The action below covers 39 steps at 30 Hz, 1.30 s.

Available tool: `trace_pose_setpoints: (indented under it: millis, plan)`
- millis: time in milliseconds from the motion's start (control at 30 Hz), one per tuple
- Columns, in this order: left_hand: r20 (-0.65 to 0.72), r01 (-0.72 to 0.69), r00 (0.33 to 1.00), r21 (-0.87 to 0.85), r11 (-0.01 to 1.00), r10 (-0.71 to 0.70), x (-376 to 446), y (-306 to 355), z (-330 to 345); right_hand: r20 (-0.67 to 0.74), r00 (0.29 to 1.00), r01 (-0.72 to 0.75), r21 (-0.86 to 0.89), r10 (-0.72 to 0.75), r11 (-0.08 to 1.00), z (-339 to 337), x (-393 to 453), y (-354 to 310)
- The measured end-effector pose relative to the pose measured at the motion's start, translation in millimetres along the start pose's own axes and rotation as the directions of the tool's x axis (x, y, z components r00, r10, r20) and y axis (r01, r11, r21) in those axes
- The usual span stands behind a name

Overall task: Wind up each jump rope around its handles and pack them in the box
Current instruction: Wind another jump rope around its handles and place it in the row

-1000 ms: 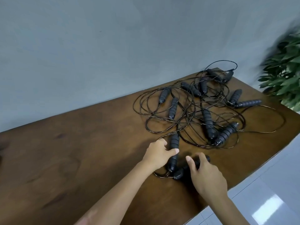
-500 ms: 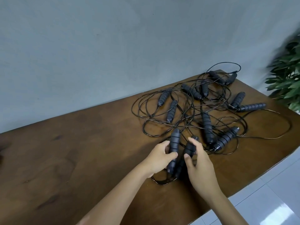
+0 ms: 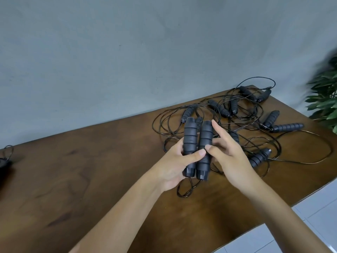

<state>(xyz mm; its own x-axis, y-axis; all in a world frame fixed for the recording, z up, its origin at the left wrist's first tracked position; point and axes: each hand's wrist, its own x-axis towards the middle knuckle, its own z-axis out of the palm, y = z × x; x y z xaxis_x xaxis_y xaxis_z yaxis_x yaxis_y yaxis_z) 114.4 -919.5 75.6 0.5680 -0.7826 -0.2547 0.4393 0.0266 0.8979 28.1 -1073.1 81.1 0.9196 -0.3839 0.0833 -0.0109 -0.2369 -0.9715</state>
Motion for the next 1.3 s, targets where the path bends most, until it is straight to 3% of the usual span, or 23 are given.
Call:
trace_pose_setpoints:
  millis: [133, 333, 733, 900, 1000, 1300]
  plan:
    - [0.01, -0.021, 1.0, 0.029, 0.999, 0.02, -15.6, 22.5, -0.7, 0.095, 0.994, 0.046, 0.047, -0.051, 0.998, 1.2, 8.3, -23.2]
    - [0.001, -0.078, 0.997, 0.039, 0.996, 0.078, -36.8, 42.3, -4.3, 0.126, 0.988, 0.08, 0.101, -0.093, 0.992, 10.5, 10.0, -48.4]
    - [0.067, -0.158, 0.986, 0.112, 0.981, 0.151, -60.9, 58.6, -10.1, 0.147, 0.989, -0.031, 0.31, -0.016, 0.95, 44.1, 17.8, -76.7]
    - [-0.024, -0.171, 0.985, 0.017, 0.985, 0.171, -65.2, 54.3, -21.1, 0.175, 0.982, 0.02, 0.294, -0.074, 0.956, 58.9, 24.8, -88.4]
    - [-0.076, -0.118, 0.991, -0.089, 0.989, 0.111, -72.1, 51.6, -19.4, 0.188, 0.976, 0.051, 0.305, -0.112, 0.951, 65.3, 28.4, -99.2]
    - [-0.085, -0.076, 0.995, -0.194, 0.978, 0.061, -78.5, 48.9, -33.8, 0.321, 0.941, 0.055, 0.178, -0.111, 0.983, 82.9, 43.0, -102.0]
